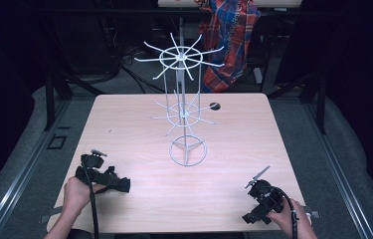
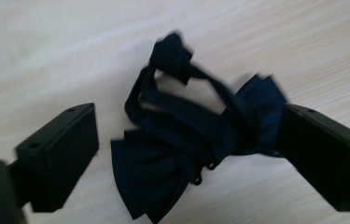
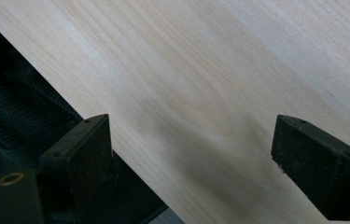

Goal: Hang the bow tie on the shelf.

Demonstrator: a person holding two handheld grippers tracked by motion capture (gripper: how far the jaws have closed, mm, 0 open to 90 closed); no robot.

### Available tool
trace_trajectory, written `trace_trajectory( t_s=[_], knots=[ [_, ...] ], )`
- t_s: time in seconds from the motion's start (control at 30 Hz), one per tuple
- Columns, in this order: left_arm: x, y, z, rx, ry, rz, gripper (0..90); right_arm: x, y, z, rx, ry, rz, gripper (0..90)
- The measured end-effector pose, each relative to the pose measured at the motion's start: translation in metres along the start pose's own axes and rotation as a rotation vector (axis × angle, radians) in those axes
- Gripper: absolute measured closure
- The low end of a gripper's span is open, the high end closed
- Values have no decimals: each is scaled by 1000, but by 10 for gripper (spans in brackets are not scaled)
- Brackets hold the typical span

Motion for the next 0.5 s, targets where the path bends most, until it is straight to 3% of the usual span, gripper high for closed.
trace_trajectory(
  t_s=[0.13, 0.2, 0.23, 0.27, 0.47, 0.5],
  knots=[
    [2, 3, -1, -43, 1, -19, 163, 1, 1, -1, 14, -16, 8, 119],
    [2, 4, -1, -40, -1, -32, 258, 2, 1, -1, 5, -5, -6, 119],
    [2, 4, -1, -43, -2, -38, 258, 2, 1, -1, 5, -5, -6, 119],
    [2, 4, -1, -44, -2, -42, 347, 1, 1, -1, 4, -6, -7, 119],
    [4, 3, 2, -31, -11, -82, 507, 1, 1, -1, 1, 13, -4, 119],
    [4, 0, 5, -11, -17, -78, 607, 2, 1, -1, -1, 16, -12, 119]
  ],
)
Point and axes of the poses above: each handheld gripper's, and its own axes: x roughly forward along the jaws, z roughly out of its top, y roughly to its left, the point moved 4 cm from there along x, roughly forward along the jaws, and after that the axes turned 2 degrees about y, right-handed, at the moved point
